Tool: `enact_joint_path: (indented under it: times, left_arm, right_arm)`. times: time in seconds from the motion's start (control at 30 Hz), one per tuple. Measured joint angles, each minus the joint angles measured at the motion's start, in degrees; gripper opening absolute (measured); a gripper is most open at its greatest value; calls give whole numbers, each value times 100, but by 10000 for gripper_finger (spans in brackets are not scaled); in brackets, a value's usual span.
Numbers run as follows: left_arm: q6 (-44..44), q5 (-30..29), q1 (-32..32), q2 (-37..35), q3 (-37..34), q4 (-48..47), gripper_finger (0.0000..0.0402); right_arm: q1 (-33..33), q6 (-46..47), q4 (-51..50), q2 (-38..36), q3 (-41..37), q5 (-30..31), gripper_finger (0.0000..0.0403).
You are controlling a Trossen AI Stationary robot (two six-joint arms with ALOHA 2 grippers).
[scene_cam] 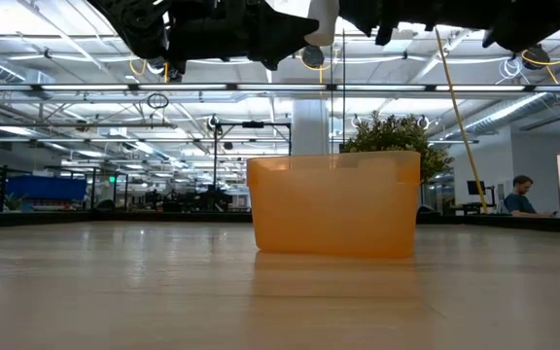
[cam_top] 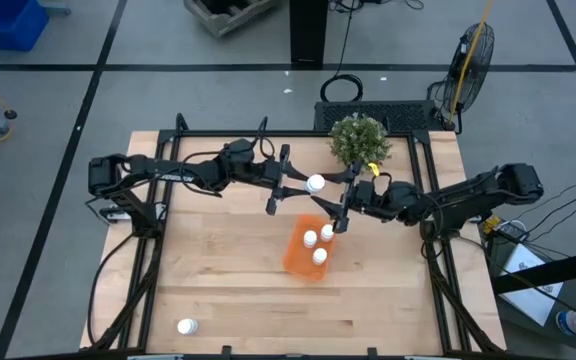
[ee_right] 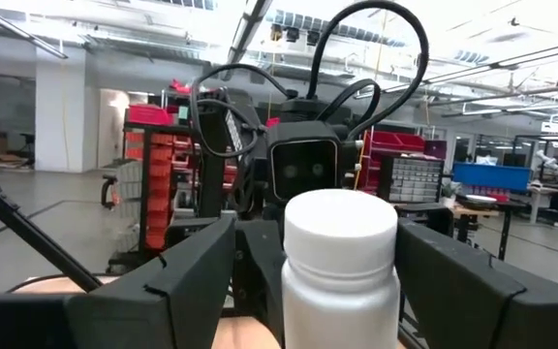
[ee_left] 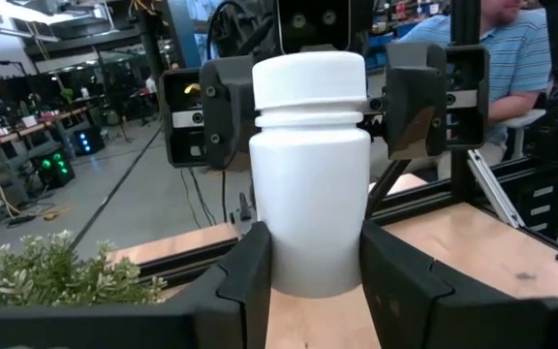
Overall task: Pick and place pill bottles into a basket
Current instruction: Adjust the white pill bottle in the orange container
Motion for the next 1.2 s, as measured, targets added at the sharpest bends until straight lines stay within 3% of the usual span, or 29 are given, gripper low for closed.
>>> enact_joint_path:
  times: [0.57, 0.67, 0.77, 1.07, 1.13, 1.2]
  left_arm:
    - [5, -5, -44, 4, 0, -10, 132]
    - [1, -3, -44, 5, 0, -10, 132]
    - [23, 20, -44, 5, -2, -12, 132]
    - [53, -279, -169, 4, -8, -17, 129]
    - [14, -331, -185, 4, -9, -20, 146]
    - [-198, -365, -184, 4, -7, -20, 191]
  right_arm:
    - [-409, 446, -282, 3, 3, -379, 264]
    - [-409, 258, -320, 2, 3, -468, 233]
    - [-413, -10, -427, -6, 3, -563, 151]
    - [-588, -88, -452, -13, 3, -1173, 151]
    - [-585, -115, -478, -38, 1, -1180, 151]
    - [-585, -226, -611, -119, 1, -1203, 151]
